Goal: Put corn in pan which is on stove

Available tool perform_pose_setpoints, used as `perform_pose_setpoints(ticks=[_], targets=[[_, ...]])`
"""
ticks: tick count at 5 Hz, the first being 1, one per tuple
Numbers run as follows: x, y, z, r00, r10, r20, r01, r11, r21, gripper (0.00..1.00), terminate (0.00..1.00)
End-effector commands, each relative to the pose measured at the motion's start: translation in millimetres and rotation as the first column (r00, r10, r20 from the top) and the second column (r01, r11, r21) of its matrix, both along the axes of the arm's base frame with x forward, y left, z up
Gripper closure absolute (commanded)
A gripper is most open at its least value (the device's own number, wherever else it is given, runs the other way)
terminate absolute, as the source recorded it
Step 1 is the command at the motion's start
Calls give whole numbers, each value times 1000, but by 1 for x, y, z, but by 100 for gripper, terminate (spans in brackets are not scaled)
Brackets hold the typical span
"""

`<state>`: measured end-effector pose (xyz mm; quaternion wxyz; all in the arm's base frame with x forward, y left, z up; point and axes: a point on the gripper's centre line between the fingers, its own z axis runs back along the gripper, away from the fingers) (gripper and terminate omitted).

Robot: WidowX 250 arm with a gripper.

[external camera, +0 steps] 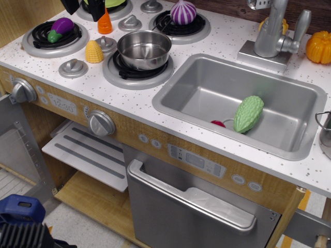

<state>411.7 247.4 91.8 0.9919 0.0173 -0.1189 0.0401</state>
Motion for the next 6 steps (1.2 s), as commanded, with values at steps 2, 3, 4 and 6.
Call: perform_pose_setpoints(ticks=[2, 3, 4, 6], targets=[[4, 5, -1, 1000, -10, 10, 10, 1000, 5, 0, 0], [5, 7, -7, 1000, -14, 25, 14, 1000, -1, 0, 0], [6, 7, -13, 999, -15, 34, 16, 1000, -17, 0, 0], [6, 6, -27, 999, -16, 39, 18, 999, -45, 0, 0]])
